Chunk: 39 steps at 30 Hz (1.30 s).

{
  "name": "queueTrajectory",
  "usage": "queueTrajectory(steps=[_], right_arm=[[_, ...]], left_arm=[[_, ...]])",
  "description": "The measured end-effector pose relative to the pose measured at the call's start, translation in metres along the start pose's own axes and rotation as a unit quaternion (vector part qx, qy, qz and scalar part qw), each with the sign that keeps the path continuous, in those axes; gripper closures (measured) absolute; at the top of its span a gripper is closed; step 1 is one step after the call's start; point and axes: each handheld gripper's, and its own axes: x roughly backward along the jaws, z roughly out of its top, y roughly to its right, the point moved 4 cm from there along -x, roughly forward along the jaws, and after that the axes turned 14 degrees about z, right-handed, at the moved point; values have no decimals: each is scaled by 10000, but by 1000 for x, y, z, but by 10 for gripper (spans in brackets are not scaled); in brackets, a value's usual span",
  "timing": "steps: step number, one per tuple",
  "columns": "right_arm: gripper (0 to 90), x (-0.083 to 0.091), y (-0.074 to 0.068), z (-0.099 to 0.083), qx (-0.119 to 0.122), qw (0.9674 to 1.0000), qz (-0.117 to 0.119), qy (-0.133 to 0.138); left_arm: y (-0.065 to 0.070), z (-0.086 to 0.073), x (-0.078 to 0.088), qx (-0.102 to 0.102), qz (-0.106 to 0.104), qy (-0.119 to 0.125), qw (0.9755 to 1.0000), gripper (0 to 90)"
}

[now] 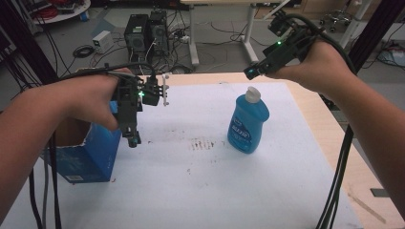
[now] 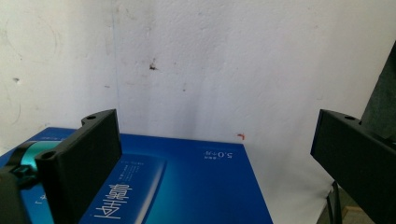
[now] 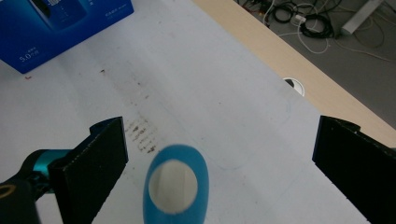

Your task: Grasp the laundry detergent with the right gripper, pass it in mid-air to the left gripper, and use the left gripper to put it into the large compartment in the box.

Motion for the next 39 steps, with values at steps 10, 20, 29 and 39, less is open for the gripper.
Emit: queueTrajectory(steps=[10,20,29,39], right_arm=[[23,31,-1,-50,-179,9986,-53,489],[23,27,-10,-74,4,9966,128,812],[22,24,-27,-95,225,9934,203,1104],[22,6,-32,-128,101,9925,288,1185]], left_arm=[[2,4,1,22,5,5,10000,18],[3,6,0,-22,6,-32,10000,17],[-1,2,-2,-18,42,-51,10000,17],[-1,2,-3,11,19,-54,10000,17]])
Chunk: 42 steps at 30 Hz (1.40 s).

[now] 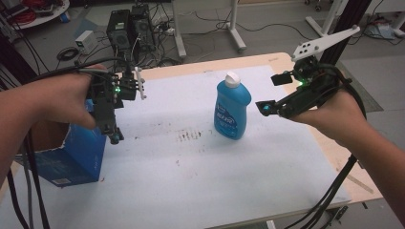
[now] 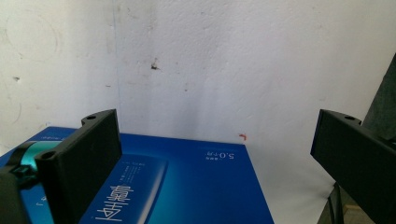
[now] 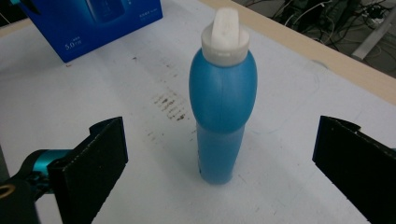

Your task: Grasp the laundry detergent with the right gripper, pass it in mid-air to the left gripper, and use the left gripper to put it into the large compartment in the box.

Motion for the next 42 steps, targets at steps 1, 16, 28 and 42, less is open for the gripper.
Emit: queueTrajectory(steps=[1,16,28,42], right_arm=[[22,-2,0,-4,-37,10000,20,-17],[22,-38,8,-34,-323,9990,36,293],[22,-74,17,-46,-509,9978,42,426],[23,-105,27,-47,-620,9962,-7,616]], left_arm=[[-1,0,0,-32,7,1,10000,17],[0,-1,2,-37,35,33,10000,17],[0,-6,3,26,43,48,10000,17],[0,-10,4,43,31,51,10000,17]])
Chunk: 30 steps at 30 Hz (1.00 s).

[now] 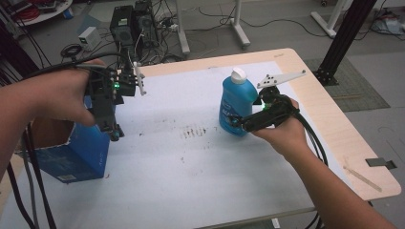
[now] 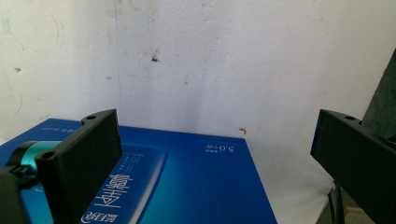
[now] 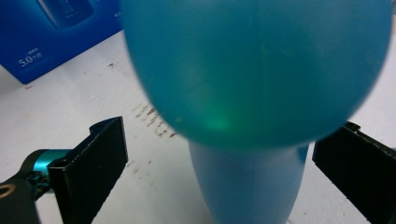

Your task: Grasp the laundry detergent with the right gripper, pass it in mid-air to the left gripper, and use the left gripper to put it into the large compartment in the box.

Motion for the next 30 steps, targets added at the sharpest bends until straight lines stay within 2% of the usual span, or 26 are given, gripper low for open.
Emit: queueTrajectory(steps=[13,16,17,30], right_arm=[[65,-12,7,-1,9,9991,-322,267],[139,-12,7,-1,53,9989,-333,337],[139,-12,7,-1,57,9988,-341,353],[174,-16,10,-7,-36,9980,-530,343]], left_arm=[[-2,-4,-2,38,-16,-5,10000,17],[-2,-5,-3,19,-15,-12,10000,17],[-2,-5,-3,36,-15,-10,10000,17],[-3,-4,-4,2,-28,-15,10000,17]])
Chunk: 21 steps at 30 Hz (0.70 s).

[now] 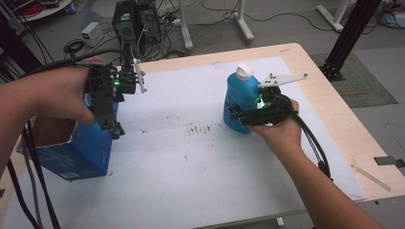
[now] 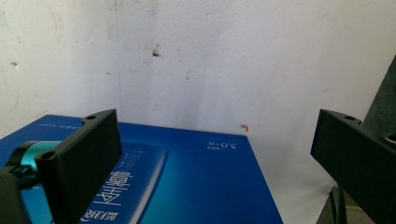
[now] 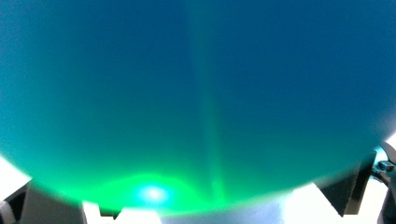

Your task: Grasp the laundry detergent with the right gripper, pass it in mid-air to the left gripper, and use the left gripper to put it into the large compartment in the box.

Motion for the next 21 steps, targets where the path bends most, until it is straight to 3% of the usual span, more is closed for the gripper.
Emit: queueTrajectory(steps=[21], right_arm=[[268,1,-1,2,159,9999,-33,55]], left_arm=[[0,1,-1,4,-9,-36,10000,17]])
